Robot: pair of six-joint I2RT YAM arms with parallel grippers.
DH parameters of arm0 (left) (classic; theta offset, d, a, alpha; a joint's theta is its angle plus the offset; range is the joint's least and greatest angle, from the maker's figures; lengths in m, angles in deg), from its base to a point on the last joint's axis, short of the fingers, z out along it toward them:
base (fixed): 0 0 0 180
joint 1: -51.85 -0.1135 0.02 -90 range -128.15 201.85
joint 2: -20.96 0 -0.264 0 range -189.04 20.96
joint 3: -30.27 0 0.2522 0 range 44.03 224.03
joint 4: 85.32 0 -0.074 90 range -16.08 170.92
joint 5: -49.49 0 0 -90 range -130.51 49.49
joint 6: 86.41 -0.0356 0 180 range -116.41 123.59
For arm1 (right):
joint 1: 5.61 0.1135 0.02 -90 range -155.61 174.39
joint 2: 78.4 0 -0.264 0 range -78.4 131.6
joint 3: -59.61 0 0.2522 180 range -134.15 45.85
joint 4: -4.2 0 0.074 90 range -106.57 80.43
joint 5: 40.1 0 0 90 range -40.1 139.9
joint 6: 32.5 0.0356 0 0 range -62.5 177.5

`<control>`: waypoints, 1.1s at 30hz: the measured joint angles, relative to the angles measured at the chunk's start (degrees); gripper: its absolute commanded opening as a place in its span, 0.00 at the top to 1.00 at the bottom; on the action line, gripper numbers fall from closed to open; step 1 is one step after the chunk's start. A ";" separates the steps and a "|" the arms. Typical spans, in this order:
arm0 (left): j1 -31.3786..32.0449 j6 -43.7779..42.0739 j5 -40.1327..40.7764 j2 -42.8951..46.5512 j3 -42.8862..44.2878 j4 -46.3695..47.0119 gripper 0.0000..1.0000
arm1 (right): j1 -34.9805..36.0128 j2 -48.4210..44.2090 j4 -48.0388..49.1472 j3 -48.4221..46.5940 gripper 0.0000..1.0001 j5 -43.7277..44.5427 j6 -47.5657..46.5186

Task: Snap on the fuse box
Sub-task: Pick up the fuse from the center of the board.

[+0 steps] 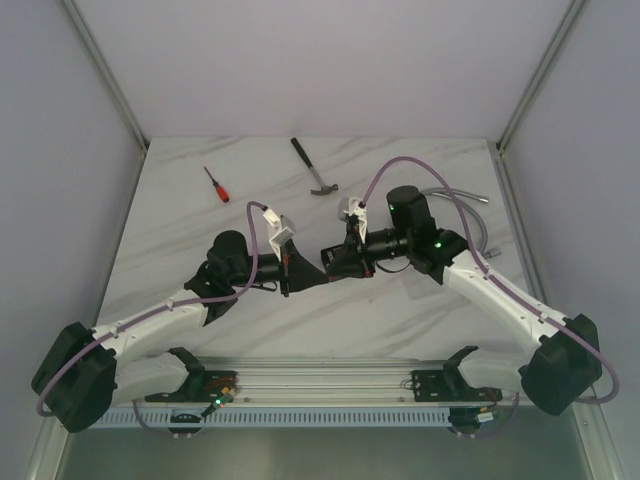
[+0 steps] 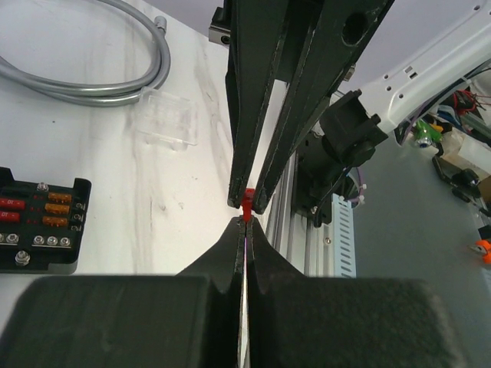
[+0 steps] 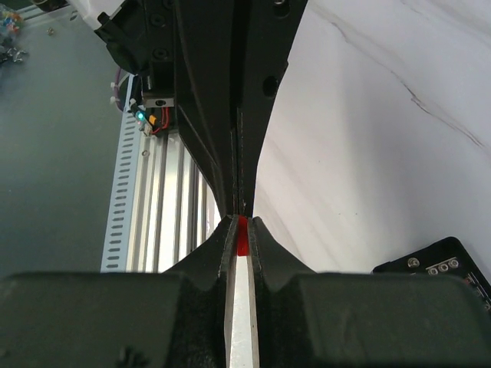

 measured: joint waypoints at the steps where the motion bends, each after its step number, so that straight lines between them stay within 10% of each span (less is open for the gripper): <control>1: 0.00 0.17 -0.02 -0.07 0.00 -0.02 1.00 | -0.04 0.07 -0.02 0.00 0.89 -0.20 -0.11; 19: 0.00 1.77 -0.44 -0.74 -0.02 0.02 1.00 | -0.28 0.74 -0.81 -0.02 0.84 -1.38 -2.01; 25: 0.00 2.05 -0.50 -0.74 -0.02 0.00 1.00 | -0.31 0.79 -0.85 -0.02 1.00 -1.70 -2.45; 33: 0.00 2.32 0.76 -0.76 -0.02 -0.15 0.84 | -0.35 0.83 -0.79 -0.04 1.00 -0.35 -2.36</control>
